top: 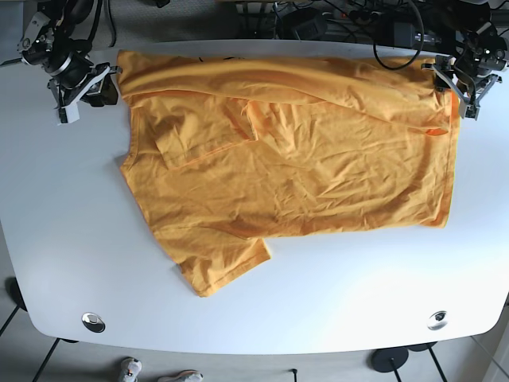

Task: Fold the T-shirt properly
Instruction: 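Pull the shirt edge taut with both grippers to smooth it, then release, then move both grippers to the shirt's side edges and grasp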

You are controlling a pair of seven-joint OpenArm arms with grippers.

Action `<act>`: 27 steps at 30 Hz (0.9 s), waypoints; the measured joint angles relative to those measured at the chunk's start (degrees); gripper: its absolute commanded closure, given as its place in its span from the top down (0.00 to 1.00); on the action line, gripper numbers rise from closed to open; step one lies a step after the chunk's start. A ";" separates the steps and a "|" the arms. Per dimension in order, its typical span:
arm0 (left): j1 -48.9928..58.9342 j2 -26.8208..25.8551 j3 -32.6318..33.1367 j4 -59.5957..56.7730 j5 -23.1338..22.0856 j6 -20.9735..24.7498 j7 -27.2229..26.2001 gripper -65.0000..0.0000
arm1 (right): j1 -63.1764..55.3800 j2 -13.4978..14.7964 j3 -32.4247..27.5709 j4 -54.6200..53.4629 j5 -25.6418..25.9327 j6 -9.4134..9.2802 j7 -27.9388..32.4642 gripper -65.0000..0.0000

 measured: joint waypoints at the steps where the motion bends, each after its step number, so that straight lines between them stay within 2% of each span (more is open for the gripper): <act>1: -0.22 -0.48 0.04 -1.64 -0.22 0.00 -1.90 0.39 | 0.20 0.00 0.13 0.00 -0.04 0.00 -0.02 0.28; 5: -0.85 -1.42 -0.39 -6.36 -1.73 -0.02 -4.11 0.39 | -0.44 0.35 0.07 0.04 8.28 0.02 -0.90 0.28; 8: -0.61 -0.92 -0.26 -4.57 -1.03 0.04 -4.00 0.39 | -1.68 1.38 -2.43 0.07 12.24 0.00 -5.22 0.28; 11: 1.22 0.09 0.07 2.01 0.35 0.00 0.70 0.39 | -3.58 1.97 -7.26 0.59 17.79 0.02 -5.60 0.28; 13: 2.69 0.02 -0.13 6.32 -0.02 0.00 3.28 0.39 | -5.79 2.56 -8.09 1.92 17.20 0.00 -5.81 0.28; 16: 3.87 0.00 0.07 10.67 -4.55 -0.02 3.39 0.40 | -7.52 2.43 -8.15 3.50 13.05 0.00 -5.99 0.30; 20: 5.66 0.07 0.00 11.13 -3.96 -0.02 4.02 0.40 | -8.24 1.62 -5.73 3.96 4.04 -0.02 -2.91 0.59; 22: 5.68 0.02 0.00 11.02 -3.74 -0.02 3.93 0.40 | -9.88 0.92 -4.33 3.98 3.15 0.00 -1.14 0.69; 23: 5.53 0.00 0.00 11.02 -3.80 -0.02 3.89 0.40 | -10.40 0.72 -4.35 3.98 2.89 -0.02 -1.14 0.71; 27: 6.56 -0.24 -0.02 10.97 -3.58 -0.02 3.76 0.40 | -10.54 0.28 -4.48 3.63 2.64 0.02 -1.01 0.70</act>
